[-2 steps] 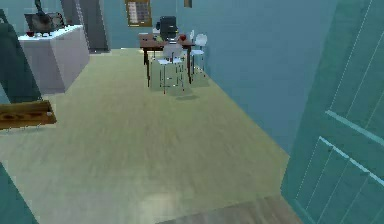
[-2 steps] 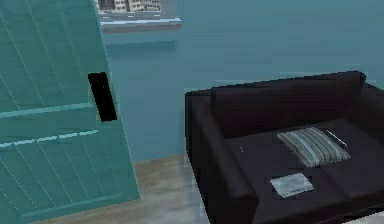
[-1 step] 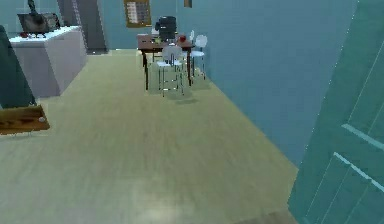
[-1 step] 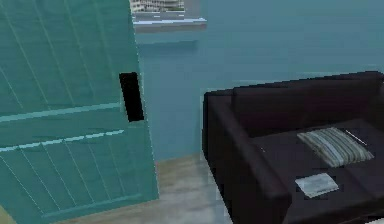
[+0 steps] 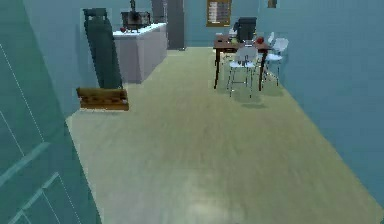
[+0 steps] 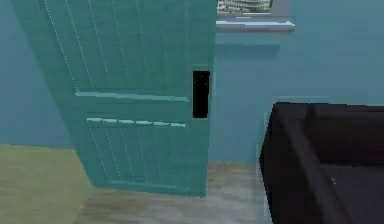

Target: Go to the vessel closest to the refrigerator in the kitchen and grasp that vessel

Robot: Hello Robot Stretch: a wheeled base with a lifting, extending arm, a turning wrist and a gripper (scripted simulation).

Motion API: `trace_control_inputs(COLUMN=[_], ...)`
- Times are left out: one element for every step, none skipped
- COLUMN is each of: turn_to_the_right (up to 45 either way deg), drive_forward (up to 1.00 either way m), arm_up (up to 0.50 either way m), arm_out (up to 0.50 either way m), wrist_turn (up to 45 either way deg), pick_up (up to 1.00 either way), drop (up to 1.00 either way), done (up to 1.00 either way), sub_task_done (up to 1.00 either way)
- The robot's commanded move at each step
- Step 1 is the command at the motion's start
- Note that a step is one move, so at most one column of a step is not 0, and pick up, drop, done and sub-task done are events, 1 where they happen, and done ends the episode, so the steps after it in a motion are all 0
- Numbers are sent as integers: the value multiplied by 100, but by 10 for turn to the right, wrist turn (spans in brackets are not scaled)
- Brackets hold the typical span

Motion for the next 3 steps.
trace_control_inputs(turn_to_the_right=[0, 0, 0], drive_forward=[100, 100, 100], arm_up=[0, 0, 0], arm_out=[0, 0, 0], wrist_turn=[0, 0, 0], pick_up=[0, 0, 0], drop=[0, 0, 0], done=[0, 0, 0], sub_task_done=[0, 0, 0])
